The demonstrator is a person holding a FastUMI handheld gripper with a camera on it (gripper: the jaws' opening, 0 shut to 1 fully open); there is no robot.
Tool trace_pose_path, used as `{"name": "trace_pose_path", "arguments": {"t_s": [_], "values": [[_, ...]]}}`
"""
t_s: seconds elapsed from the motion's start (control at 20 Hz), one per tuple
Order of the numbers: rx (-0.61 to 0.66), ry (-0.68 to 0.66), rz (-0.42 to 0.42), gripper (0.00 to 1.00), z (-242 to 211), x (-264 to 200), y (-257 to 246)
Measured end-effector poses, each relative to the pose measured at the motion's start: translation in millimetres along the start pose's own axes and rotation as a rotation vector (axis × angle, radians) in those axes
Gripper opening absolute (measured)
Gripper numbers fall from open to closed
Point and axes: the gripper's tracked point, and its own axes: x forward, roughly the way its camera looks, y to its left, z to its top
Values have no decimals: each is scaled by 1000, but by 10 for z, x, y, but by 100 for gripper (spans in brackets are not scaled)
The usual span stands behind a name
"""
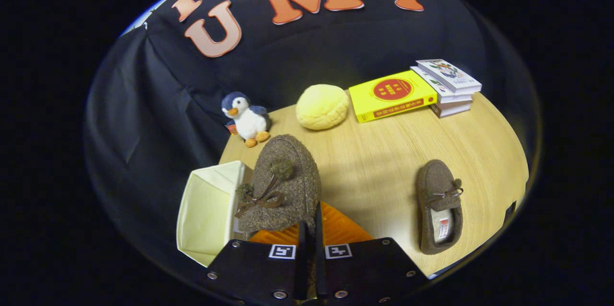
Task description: Open the storage box then place both shoes into the box .Put the left shoe in first, then the right shoe, with the right side of both shoes facing outward in a uniform manner.
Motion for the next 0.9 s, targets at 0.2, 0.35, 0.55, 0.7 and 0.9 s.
{"name": "trace_pose_path", "arguments": {"t_s": [0.2,0.35,0.55,0.7,0.9], "values": [[-26,16,56,8,0,-22,581],[4,65,90,8,-143,97,976],[5,104,115,8,-304,302,1399],[-11,129,112,8,-432,480,1623],[-14,204,82,8,-689,704,1806]]}}
